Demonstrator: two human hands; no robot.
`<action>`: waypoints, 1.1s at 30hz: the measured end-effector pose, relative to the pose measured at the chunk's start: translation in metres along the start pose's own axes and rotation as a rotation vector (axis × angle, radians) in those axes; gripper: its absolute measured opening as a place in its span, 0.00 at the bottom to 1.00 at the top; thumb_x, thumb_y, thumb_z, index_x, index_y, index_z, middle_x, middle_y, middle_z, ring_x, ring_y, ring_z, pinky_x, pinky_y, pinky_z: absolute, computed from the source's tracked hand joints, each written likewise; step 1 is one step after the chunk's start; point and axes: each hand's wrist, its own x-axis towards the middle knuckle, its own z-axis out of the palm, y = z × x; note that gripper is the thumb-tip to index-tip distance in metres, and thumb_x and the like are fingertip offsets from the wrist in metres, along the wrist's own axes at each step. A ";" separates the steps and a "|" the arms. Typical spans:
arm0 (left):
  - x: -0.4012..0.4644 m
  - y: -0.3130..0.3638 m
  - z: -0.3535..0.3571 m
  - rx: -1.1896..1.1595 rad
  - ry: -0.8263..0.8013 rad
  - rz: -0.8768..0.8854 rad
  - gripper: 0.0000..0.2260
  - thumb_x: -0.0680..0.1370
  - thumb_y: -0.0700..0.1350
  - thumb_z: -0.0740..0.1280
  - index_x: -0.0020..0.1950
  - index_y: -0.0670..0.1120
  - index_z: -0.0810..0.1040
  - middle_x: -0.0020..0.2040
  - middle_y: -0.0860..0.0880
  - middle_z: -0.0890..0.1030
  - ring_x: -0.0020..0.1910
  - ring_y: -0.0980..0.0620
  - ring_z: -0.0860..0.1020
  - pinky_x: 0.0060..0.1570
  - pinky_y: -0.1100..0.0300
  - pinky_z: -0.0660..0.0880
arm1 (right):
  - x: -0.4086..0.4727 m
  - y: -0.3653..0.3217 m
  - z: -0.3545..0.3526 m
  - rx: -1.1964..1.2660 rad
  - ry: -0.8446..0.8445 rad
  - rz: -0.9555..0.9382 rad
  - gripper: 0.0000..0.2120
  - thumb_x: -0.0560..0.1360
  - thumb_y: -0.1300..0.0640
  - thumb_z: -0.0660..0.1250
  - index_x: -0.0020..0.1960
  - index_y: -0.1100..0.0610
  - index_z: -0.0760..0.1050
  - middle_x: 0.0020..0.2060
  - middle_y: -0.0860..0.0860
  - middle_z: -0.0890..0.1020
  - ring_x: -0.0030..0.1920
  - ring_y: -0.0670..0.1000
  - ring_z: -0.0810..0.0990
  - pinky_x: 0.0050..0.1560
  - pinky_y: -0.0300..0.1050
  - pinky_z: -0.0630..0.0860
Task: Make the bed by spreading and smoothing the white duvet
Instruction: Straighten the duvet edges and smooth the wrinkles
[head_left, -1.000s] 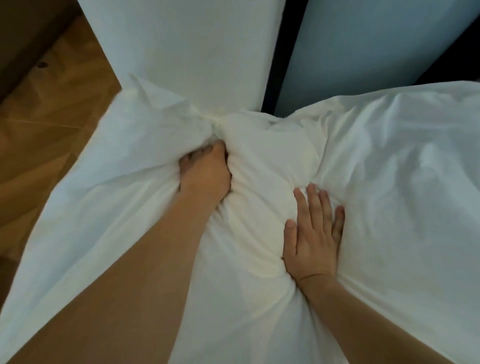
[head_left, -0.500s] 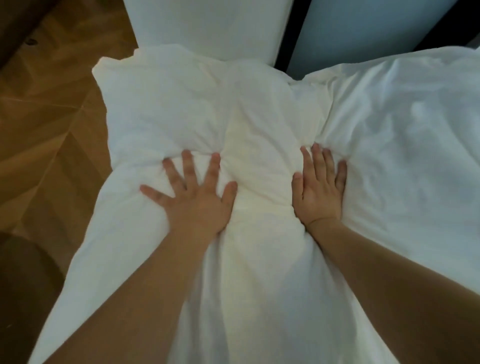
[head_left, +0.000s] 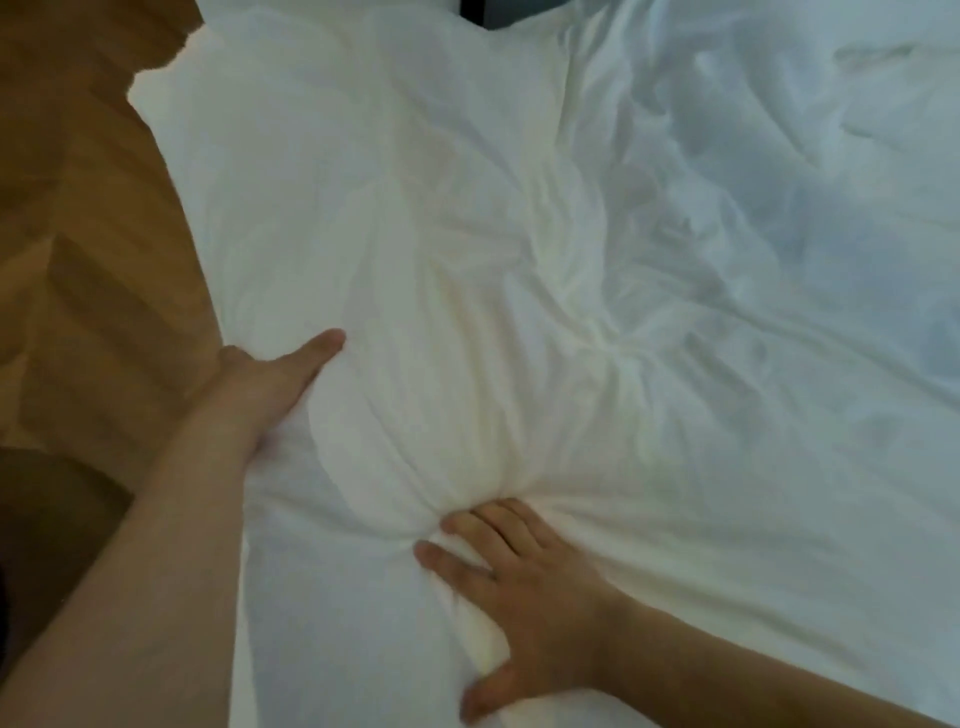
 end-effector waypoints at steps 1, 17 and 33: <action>-0.002 0.001 -0.002 -0.025 0.002 0.010 0.70 0.45 0.80 0.70 0.78 0.43 0.56 0.77 0.45 0.63 0.74 0.43 0.64 0.72 0.50 0.61 | 0.006 -0.003 0.002 0.003 0.001 0.023 0.60 0.55 0.20 0.63 0.78 0.52 0.56 0.70 0.57 0.65 0.70 0.61 0.64 0.73 0.60 0.50; -0.119 0.100 0.051 0.088 -0.084 0.518 0.41 0.77 0.44 0.65 0.79 0.58 0.39 0.66 0.47 0.71 0.52 0.44 0.74 0.46 0.54 0.75 | -0.021 0.013 -0.053 0.418 0.095 0.025 0.18 0.66 0.52 0.70 0.56 0.54 0.77 0.49 0.52 0.80 0.49 0.57 0.79 0.48 0.48 0.75; -0.471 0.434 0.378 0.172 -0.311 1.037 0.31 0.79 0.41 0.60 0.78 0.42 0.49 0.68 0.40 0.70 0.52 0.50 0.67 0.50 0.58 0.66 | -0.468 0.353 -0.156 1.390 0.590 0.891 0.15 0.72 0.74 0.59 0.51 0.62 0.80 0.42 0.53 0.84 0.42 0.50 0.81 0.43 0.43 0.78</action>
